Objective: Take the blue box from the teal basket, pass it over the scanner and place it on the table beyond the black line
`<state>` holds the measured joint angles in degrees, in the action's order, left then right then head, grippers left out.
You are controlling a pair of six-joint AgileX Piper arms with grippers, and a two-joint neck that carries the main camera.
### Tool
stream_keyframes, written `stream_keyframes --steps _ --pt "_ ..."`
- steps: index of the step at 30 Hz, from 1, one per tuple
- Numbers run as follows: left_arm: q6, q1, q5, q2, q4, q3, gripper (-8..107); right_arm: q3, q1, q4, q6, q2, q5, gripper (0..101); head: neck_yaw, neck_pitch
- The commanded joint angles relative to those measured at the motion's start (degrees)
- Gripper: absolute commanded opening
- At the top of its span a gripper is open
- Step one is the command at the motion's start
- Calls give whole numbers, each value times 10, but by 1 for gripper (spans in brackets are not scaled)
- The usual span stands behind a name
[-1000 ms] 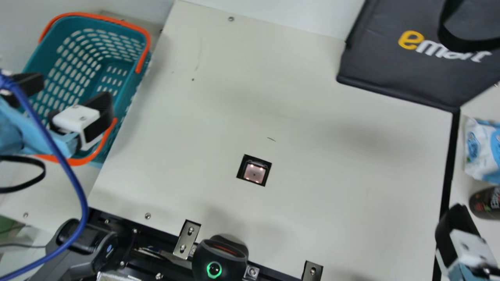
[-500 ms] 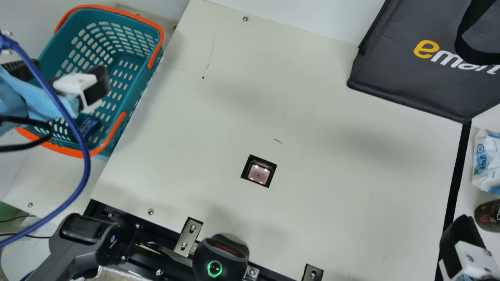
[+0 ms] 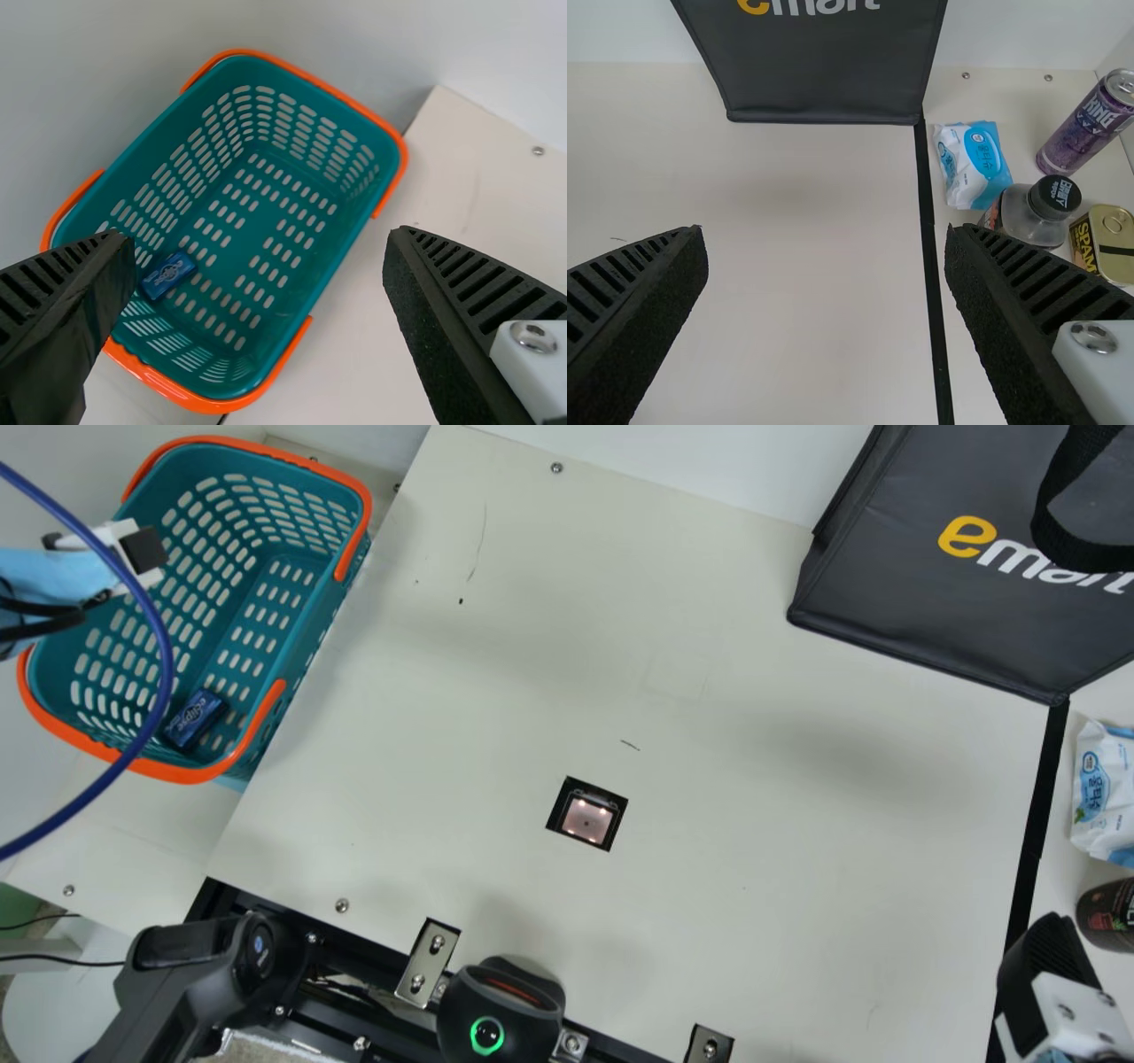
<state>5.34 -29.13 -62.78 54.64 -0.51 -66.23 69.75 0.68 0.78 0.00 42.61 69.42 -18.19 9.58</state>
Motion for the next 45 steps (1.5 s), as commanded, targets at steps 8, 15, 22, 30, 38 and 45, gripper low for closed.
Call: stream_keyframes --steps 8,15,22,30,38,45 --pt "-171 -92 52 76 -36 23 90 0 0 0 0 0 0 95 -2 -17" --pt "-266 -121 71 156 -59 14 90 0 0 0 0 0 0 95 -2 -17" --pt "-331 -127 83 242 -69 -3 90 0 0 0 0 0 0 95 -2 -17" --pt "-378 -116 86 330 -73 -21 90 0 0 0 0 0 0 95 -2 -17" --pt "-395 -98 105 405 -57 -15 90 0 0 0 0 0 0 95 -2 -17" --pt "-390 -85 131 461 -36 -4 90 0 0 0 0 0 0 95 -2 -17"
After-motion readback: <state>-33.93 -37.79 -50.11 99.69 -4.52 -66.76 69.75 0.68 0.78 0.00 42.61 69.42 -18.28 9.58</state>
